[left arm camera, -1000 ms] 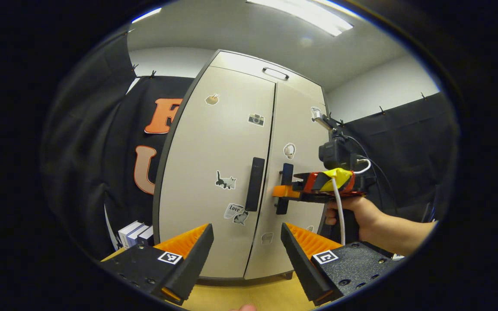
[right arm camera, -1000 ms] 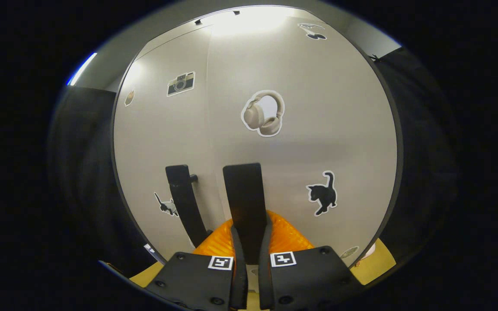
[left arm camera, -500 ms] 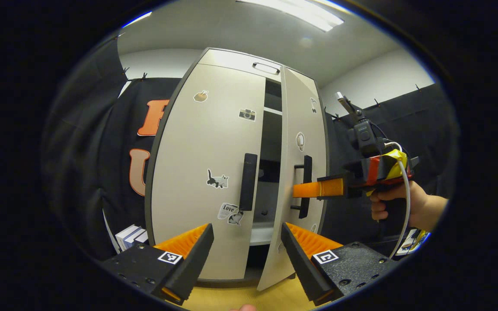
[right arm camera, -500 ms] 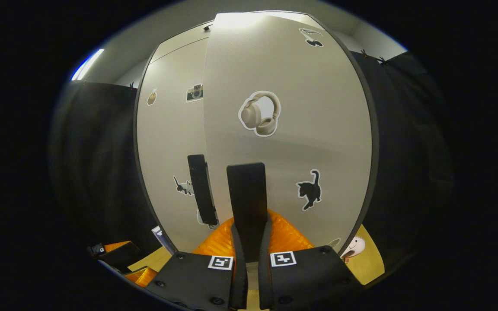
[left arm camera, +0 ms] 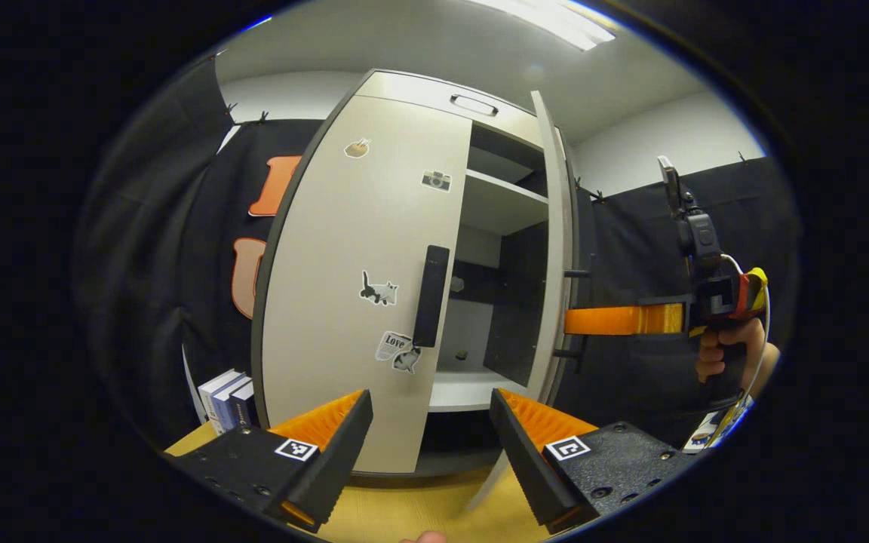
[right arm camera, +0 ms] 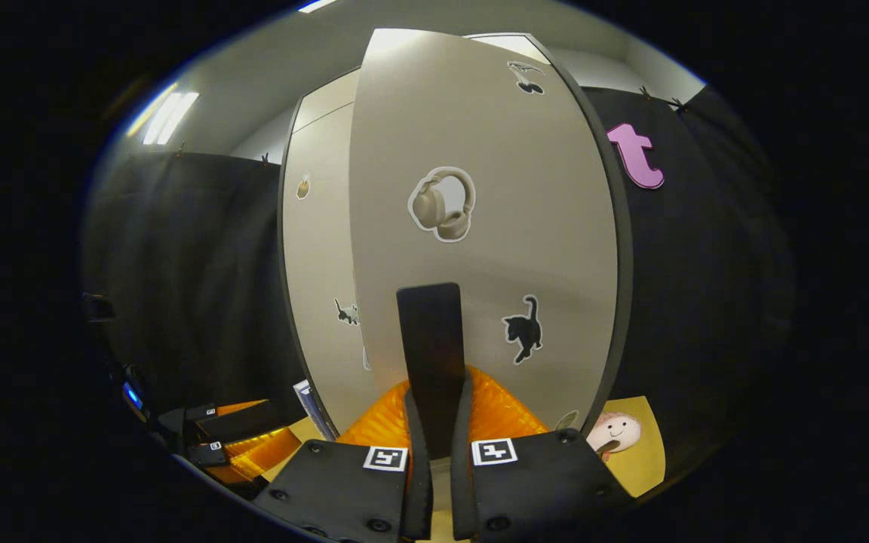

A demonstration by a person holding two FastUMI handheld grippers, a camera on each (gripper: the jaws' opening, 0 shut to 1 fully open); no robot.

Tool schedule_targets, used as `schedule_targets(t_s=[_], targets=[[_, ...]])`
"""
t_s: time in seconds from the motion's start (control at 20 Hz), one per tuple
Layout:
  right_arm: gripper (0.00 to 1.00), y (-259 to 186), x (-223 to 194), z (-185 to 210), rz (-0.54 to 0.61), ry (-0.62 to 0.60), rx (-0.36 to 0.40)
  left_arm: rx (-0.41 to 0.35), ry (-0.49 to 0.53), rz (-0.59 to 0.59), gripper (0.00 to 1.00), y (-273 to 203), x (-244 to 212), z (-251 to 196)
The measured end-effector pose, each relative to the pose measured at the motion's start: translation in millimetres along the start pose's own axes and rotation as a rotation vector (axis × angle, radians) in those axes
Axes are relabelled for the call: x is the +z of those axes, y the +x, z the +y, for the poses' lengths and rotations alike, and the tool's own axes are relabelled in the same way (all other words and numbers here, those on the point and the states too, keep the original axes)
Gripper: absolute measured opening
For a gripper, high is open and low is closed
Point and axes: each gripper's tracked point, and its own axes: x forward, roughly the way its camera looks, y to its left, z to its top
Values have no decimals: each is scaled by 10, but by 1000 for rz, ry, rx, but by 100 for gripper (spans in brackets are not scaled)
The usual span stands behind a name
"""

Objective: Open the right door of the double-door shoe cabinet with the right hand, and open the left door with the left hand.

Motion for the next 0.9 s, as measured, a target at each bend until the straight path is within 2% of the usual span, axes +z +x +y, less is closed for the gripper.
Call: schedule_targets(t_s=[0.5, 0.7, 0.9], targets=[[18, -144, 43, -35, -50, -23, 141, 211, 78, -76, 94, -295, 189, 261], [18, -227, 42, -65, -46, -22, 190, 265, 62, -94, 94, -351, 197, 258], [18, -294, 52, -151, -47, -25, 198, 311, 75, -107, 94, -370, 228, 238]])
